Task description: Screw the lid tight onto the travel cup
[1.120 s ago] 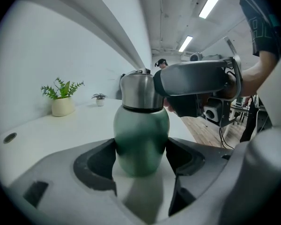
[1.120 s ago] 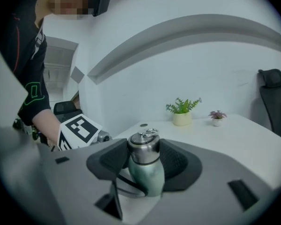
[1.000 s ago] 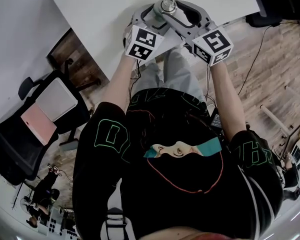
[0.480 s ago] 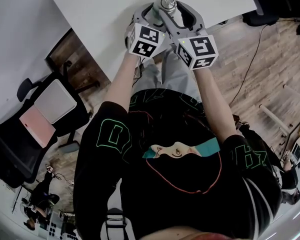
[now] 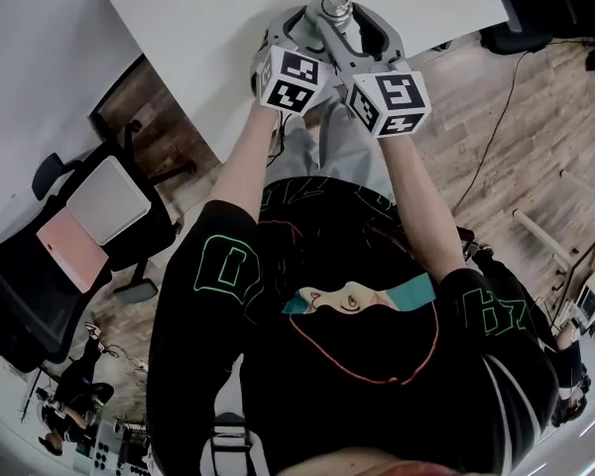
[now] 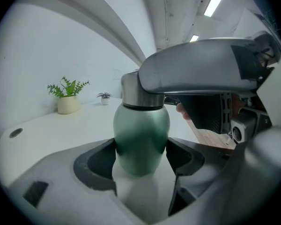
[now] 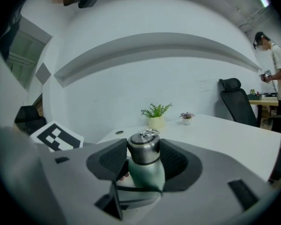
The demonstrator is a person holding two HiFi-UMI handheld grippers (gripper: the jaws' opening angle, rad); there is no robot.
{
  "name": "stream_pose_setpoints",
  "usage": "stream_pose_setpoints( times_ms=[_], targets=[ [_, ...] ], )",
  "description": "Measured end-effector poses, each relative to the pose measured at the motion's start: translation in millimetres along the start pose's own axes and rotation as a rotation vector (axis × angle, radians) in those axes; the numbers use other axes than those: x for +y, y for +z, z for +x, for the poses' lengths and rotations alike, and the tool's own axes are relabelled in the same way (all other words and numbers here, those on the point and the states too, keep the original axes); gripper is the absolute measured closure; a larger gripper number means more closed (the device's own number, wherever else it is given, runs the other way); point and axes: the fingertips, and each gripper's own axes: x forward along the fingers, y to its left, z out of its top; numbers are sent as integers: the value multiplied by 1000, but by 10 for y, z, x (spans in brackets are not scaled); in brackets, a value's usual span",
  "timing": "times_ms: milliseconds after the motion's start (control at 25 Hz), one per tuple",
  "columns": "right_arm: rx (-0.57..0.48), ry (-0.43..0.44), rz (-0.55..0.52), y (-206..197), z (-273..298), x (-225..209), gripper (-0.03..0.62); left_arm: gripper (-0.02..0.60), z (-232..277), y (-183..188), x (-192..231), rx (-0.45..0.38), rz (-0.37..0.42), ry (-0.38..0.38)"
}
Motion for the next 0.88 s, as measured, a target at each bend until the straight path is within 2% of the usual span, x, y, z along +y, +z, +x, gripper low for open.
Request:
stream_pose_setpoints(
  times_ms=[240,440,880],
  targets=[
    [57,208,-78,35,-8,4,347,236,-2,-28,9,3,-1,-24],
    [136,416,-210,49,-105,-93,338,236,43,12,-43,11,-3,-37],
    [223,723,-302,61,-98,-41,365,236,0,18,-104,22,18,-87]
  ],
)
